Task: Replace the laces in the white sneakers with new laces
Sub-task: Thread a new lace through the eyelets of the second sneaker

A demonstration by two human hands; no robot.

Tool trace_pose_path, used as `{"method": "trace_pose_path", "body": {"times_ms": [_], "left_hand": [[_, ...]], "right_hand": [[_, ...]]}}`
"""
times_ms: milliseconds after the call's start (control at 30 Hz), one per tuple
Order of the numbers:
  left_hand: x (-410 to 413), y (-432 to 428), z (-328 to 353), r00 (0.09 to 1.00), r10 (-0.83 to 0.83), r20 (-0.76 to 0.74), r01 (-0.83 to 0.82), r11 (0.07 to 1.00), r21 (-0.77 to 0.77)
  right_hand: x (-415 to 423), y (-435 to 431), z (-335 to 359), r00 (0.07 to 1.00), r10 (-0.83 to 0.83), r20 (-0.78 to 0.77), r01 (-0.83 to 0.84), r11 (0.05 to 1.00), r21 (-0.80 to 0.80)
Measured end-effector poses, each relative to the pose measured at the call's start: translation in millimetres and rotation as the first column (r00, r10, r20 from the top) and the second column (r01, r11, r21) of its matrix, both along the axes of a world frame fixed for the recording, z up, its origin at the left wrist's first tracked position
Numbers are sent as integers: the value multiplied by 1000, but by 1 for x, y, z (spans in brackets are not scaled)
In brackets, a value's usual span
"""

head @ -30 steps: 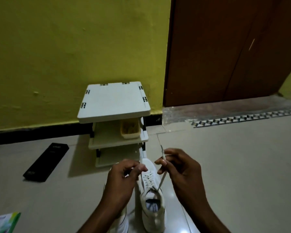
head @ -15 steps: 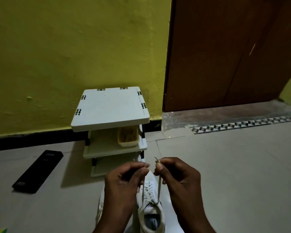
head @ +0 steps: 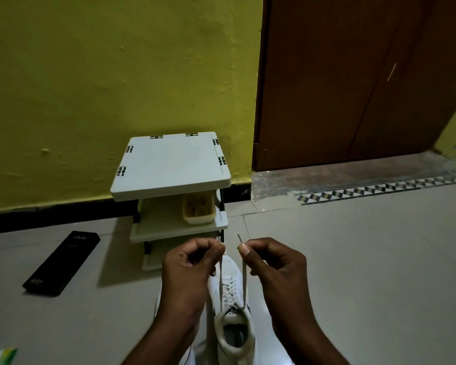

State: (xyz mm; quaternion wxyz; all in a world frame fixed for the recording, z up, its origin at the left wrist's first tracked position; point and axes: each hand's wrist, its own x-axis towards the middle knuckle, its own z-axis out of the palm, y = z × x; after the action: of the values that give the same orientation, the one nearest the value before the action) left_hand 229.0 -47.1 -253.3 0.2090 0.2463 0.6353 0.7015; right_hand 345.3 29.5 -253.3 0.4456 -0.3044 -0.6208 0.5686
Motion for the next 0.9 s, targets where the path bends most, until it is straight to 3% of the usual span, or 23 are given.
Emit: {"method": "trace_pose_path", "body": {"times_ms": [900], "left_hand": [[-1, -3, 1, 999, -48, 11, 48, 997, -52]], "right_hand": [[-3, -2, -7, 999, 30, -16, -30, 999, 22]]}}
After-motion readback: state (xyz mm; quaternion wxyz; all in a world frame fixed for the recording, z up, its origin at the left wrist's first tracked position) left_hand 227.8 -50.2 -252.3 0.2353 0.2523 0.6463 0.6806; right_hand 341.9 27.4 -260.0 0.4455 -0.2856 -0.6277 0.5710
